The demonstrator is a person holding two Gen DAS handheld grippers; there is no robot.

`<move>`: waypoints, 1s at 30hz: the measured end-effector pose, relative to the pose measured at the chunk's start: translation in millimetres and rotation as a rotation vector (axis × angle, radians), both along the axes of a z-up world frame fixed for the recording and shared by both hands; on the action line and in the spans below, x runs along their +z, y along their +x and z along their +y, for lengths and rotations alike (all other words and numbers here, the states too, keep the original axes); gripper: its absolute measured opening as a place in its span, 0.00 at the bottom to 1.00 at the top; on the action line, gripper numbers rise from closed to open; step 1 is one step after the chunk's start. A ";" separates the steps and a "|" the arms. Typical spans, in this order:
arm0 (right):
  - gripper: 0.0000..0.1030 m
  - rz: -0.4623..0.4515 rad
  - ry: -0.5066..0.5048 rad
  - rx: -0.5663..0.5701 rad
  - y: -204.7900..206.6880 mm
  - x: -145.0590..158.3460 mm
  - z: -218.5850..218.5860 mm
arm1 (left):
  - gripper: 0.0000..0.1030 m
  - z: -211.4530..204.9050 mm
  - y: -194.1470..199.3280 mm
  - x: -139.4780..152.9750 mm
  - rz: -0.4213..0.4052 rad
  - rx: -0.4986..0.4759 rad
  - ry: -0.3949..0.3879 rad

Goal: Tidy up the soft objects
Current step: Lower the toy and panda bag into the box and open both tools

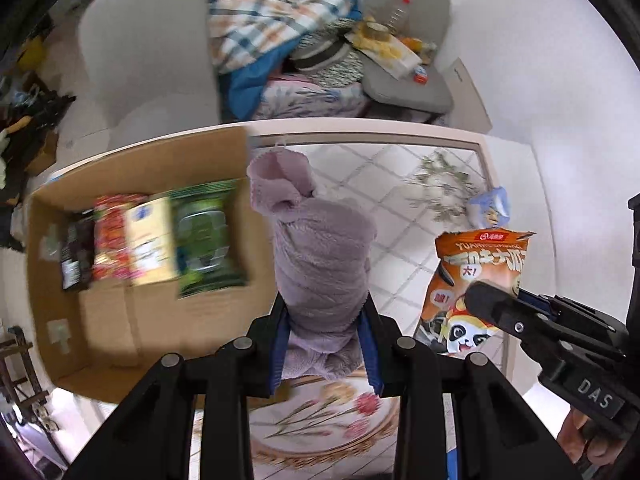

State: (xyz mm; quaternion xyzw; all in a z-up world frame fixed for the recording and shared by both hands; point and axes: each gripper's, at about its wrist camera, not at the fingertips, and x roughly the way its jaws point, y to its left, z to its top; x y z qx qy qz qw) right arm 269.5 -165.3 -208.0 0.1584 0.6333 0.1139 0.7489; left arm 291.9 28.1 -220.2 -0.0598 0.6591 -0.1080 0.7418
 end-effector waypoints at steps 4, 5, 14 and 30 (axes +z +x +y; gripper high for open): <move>0.20 -0.003 0.029 0.079 -9.9 7.7 67.1 | 0.28 66.9 -10.4 1.1 0.005 0.072 0.028; 0.20 0.000 0.038 0.095 -12.0 6.2 80.7 | 0.28 81.8 -13.2 0.8 0.008 0.087 0.037; 0.20 0.068 0.074 0.232 -16.8 -35.0 225.1 | 0.28 201.7 -23.8 -38.5 0.101 0.198 0.115; 0.22 0.191 0.036 0.292 1.6 -129.9 331.3 | 0.33 251.2 -2.9 -115.4 0.294 0.197 0.146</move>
